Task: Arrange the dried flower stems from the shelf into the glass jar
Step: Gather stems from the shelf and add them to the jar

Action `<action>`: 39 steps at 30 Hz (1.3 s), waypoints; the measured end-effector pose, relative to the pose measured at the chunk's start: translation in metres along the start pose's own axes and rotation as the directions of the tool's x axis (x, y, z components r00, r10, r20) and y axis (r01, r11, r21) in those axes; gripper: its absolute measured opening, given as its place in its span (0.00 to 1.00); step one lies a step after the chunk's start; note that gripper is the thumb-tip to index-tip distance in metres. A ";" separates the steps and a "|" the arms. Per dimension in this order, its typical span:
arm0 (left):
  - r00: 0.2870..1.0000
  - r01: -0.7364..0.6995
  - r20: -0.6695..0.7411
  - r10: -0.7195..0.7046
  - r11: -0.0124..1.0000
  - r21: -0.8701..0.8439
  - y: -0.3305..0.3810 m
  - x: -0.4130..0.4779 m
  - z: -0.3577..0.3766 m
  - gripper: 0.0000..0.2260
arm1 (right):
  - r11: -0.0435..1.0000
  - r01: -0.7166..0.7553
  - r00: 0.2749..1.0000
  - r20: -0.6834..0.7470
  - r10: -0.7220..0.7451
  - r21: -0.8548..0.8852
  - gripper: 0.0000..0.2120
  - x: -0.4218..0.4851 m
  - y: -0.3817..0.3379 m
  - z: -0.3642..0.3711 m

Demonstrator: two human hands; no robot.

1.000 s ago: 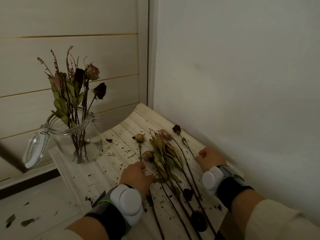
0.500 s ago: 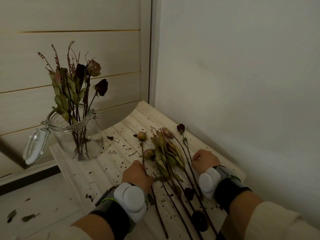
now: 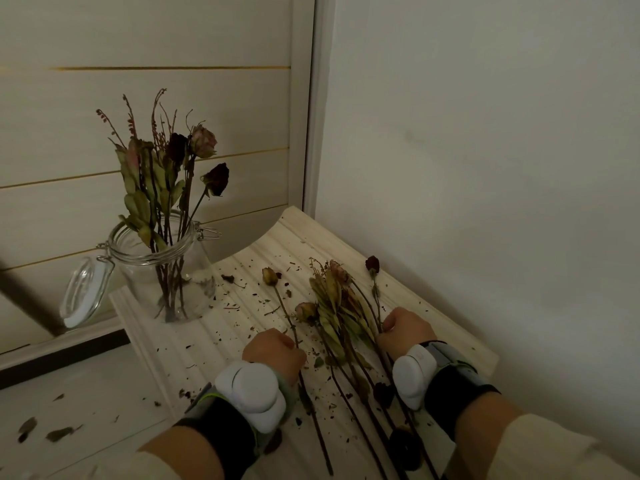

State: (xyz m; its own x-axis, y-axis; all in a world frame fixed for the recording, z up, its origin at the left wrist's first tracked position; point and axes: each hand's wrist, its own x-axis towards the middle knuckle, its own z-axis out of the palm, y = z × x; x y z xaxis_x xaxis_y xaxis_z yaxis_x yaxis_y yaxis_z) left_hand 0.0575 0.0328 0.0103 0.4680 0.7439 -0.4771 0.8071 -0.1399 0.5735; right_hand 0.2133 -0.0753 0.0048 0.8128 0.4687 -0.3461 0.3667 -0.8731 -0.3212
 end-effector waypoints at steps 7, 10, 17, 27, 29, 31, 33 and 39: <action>1.000 0.016 0.007 -0.015 0.960 -0.281 -0.002 -0.005 -0.014 0.10 | 1.000 -0.017 0.998 0.061 0.016 0.020 0.13 -0.003 -0.003 -0.017; 1.000 0.010 0.016 -0.004 0.903 -0.429 -0.001 -0.006 -0.020 0.07 | 0.947 -0.050 0.998 0.052 0.035 0.318 0.07 -0.006 -0.006 -0.029; 0.993 -0.066 0.037 0.116 0.774 -0.630 0.008 -0.031 -0.046 0.04 | 0.392 -0.204 0.963 0.255 -0.082 0.897 0.01 -0.047 -0.046 -0.058; 0.978 -0.135 0.016 0.207 0.694 -0.708 0.015 -0.050 -0.074 0.03 | 0.222 -0.256 0.936 0.298 -0.185 0.941 0.04 -0.070 -0.100 -0.043; 0.976 -0.156 -0.005 0.216 0.688 -0.709 0.011 -0.053 -0.082 0.05 | 0.216 -0.247 0.940 0.288 -0.183 0.945 0.05 -0.075 -0.109 -0.042; 0.974 -0.176 -0.024 0.225 0.688 -0.704 0.007 -0.054 -0.086 0.05 | 0.199 -0.240 0.945 0.275 -0.175 0.950 0.06 -0.077 -0.114 -0.039; 0.971 -0.192 -0.034 0.236 0.690 -0.698 0.002 -0.055 -0.089 0.06 | 0.189 -0.232 0.947 0.266 -0.181 0.954 0.08 -0.080 -0.118 -0.037; 0.970 -0.188 -0.023 0.243 0.683 -0.705 -0.006 -0.054 -0.093 0.06 | 0.223 -0.164 0.952 0.213 -0.218 0.961 0.11 -0.084 -0.126 -0.030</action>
State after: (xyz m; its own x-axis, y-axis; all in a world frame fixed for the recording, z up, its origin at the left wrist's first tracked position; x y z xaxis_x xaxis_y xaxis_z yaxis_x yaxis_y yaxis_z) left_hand -0.0060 0.0546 0.0943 0.6417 0.7025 -0.3077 0.2097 0.2253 0.9515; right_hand 0.1130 -0.0088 0.1006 0.5975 0.6656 -0.4472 -0.4867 -0.1422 -0.8619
